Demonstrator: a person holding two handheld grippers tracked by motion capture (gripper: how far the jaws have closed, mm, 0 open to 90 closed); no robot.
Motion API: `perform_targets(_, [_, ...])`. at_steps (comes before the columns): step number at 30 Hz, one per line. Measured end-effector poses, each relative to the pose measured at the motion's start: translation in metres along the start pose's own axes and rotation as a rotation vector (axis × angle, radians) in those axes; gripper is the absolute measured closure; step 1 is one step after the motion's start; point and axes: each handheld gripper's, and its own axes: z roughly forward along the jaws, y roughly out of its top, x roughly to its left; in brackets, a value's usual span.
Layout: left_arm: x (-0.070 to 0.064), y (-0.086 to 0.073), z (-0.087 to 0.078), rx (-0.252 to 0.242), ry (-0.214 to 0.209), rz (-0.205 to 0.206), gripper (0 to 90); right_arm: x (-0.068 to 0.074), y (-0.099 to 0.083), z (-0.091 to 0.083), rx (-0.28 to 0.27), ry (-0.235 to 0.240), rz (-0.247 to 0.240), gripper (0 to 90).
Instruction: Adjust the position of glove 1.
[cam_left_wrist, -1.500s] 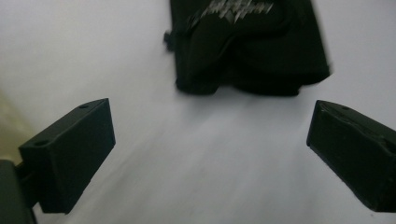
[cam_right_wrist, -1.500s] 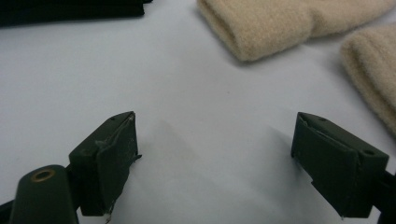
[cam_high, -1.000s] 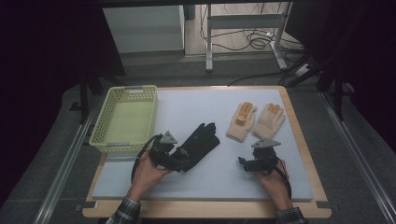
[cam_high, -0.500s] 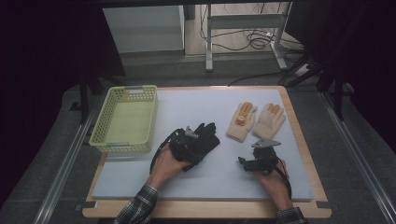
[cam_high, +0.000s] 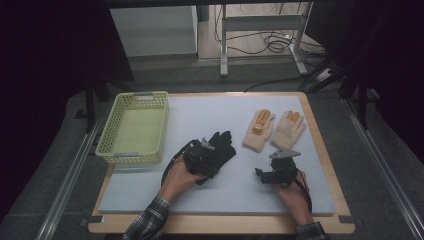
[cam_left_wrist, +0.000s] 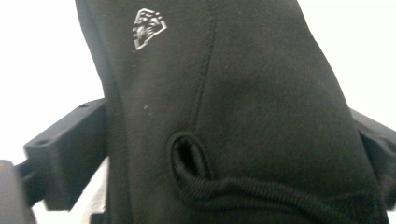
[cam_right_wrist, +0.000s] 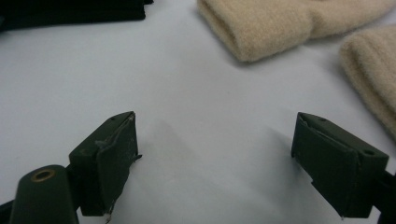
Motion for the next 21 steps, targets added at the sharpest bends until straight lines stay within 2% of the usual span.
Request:
perform_targets(7, [-0.004, 0.003, -0.009, 0.001, 0.022, 0.018, 44.1, 0.0, 0.0, 0.0, -0.001, -0.003, -0.002, 14.4])
perform_targets(8, [-0.005, 0.003, -0.01, -0.001, 0.028, 0.022, 44.1, 0.0, 0.0, 0.0, -0.001, -0.004, -0.003, 14.4])
perform_targets(10, [-0.004, 0.004, -0.011, -0.001, 0.047, 0.026, 58.8, 0.001, 0.0, 0.0, -0.001, -0.005, -0.005, 14.4])
perform_targets(12, [-0.003, 0.005, -0.011, -0.002, 0.052, 0.029, 65.1, 0.001, 0.0, 0.0, -0.001, -0.005, -0.005, 14.4])
perform_targets(16, [0.001, 0.009, -0.016, -0.027, 0.055, 0.013, 68.0, 0.001, 0.0, 0.0, -0.001, -0.005, -0.005, 14.4])
perform_targets(18, [0.005, 0.016, -0.024, -0.042, 0.089, -0.001, 68.4, 0.001, 0.0, 0.0, -0.001, -0.004, -0.004, 14.4])
perform_targets(21, [0.009, 0.02, -0.031, -0.052, 0.095, -0.013, 68.3, 0.001, 0.0, 0.0, -0.001, -0.005, -0.006, 14.4])
